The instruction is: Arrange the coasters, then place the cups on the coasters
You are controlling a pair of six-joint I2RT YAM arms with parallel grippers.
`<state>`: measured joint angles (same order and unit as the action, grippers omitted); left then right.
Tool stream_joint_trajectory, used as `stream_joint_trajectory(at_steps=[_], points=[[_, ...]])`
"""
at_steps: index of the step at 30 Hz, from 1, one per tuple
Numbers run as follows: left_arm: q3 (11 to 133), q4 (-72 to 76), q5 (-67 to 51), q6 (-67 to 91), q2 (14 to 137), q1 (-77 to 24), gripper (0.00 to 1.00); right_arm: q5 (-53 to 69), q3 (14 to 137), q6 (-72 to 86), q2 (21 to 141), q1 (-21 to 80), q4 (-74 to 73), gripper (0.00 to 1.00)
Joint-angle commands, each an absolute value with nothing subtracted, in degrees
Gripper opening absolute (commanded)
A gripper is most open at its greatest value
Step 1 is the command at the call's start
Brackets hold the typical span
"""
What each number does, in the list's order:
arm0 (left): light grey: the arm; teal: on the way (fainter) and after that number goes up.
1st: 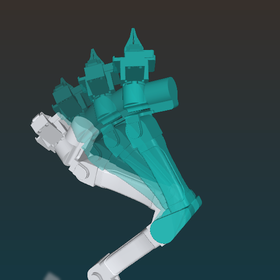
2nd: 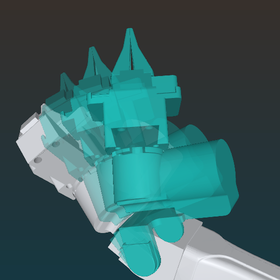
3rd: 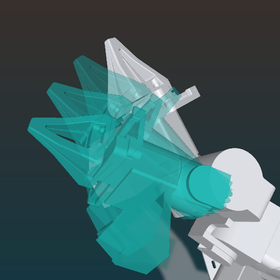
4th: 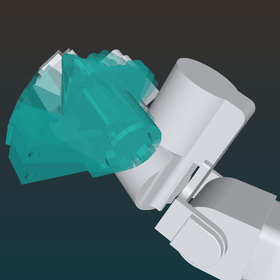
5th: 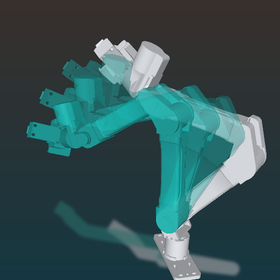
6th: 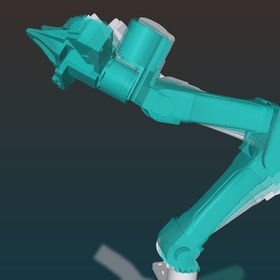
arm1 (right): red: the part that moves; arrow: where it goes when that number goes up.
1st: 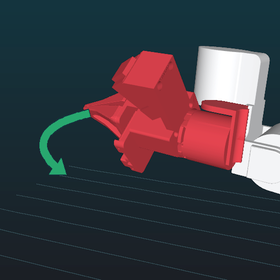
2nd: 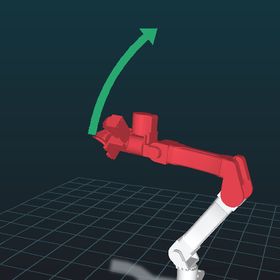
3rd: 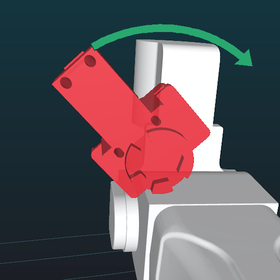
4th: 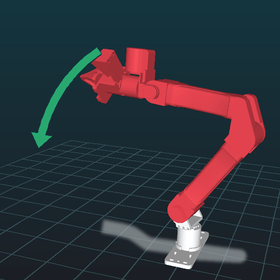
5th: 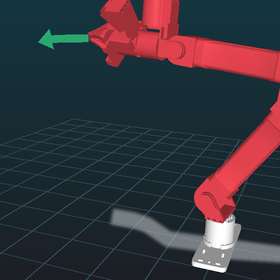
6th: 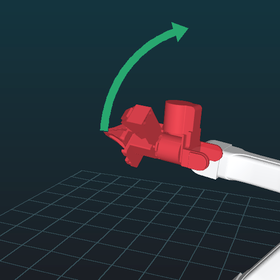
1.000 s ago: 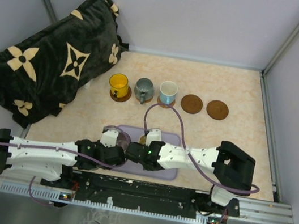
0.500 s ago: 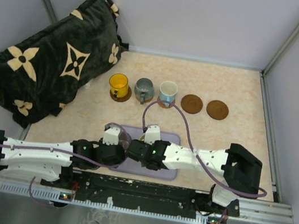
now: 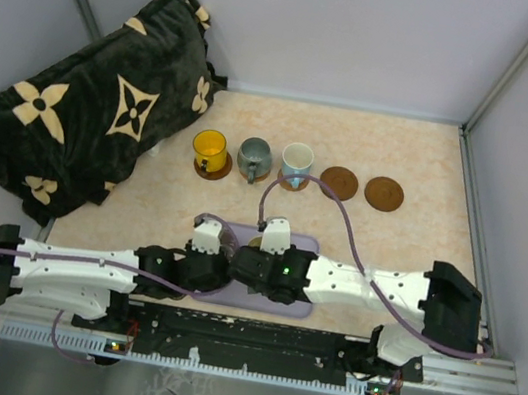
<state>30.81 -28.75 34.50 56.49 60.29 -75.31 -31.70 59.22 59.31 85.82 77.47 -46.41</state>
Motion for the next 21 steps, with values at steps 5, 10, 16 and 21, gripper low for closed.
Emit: stream_joint_trajectory(at_steps=[5, 10, 16, 21], points=[[34.9, -27.3, 40.2, 56.8, 63.6, -75.7, 0.34, -35.2, 56.3, 63.9, 76.8, 78.5, -47.5, 0.57], [34.8, -27.4, 39.4, 56.5, 63.9, -75.7, 0.17, -35.4, 56.3, 64.1, 76.3, 78.6, -47.6, 0.57], [36.5, -30.1, 41.1, 55.6, 63.6, -76.3, 0.06, -38.5, 58.1, 64.5, 75.1, 78.7, -49.4, 0.57], [39.2, -32.8, 44.0, 54.4, 63.2, -76.6, 0.04, -44.3, 60.0, 68.2, 72.1, 78.8, -55.4, 0.57]])
